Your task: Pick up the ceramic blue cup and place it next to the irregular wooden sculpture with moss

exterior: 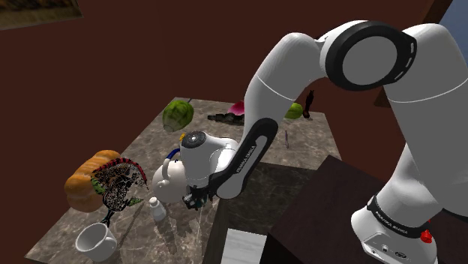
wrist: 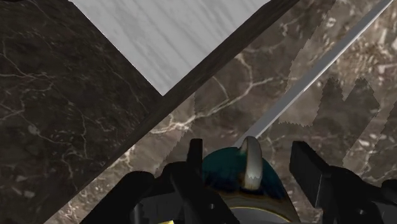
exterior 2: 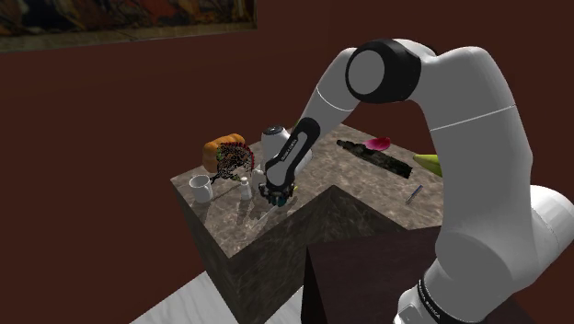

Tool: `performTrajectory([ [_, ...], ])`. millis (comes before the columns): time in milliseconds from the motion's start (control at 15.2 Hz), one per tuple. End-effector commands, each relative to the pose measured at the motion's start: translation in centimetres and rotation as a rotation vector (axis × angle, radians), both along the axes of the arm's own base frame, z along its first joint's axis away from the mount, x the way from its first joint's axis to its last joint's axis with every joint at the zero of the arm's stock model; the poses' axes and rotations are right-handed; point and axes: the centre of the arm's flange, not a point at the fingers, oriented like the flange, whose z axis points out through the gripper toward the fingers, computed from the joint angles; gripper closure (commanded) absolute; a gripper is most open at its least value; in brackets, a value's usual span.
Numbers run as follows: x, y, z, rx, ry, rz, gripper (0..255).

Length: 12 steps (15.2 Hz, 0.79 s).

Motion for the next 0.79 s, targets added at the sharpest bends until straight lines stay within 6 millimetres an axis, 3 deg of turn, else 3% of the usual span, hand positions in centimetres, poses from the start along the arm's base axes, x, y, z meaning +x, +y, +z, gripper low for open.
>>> performTrajectory([
  [0,0.0,0.0,0.0,0.0,0.0,0.0,255],
  [528,0.0,0.0,0.0,0.0,0.0,0.0,255],
  [726,0.0,0.0,1.6,0.0,0.0,0.0,255],
])
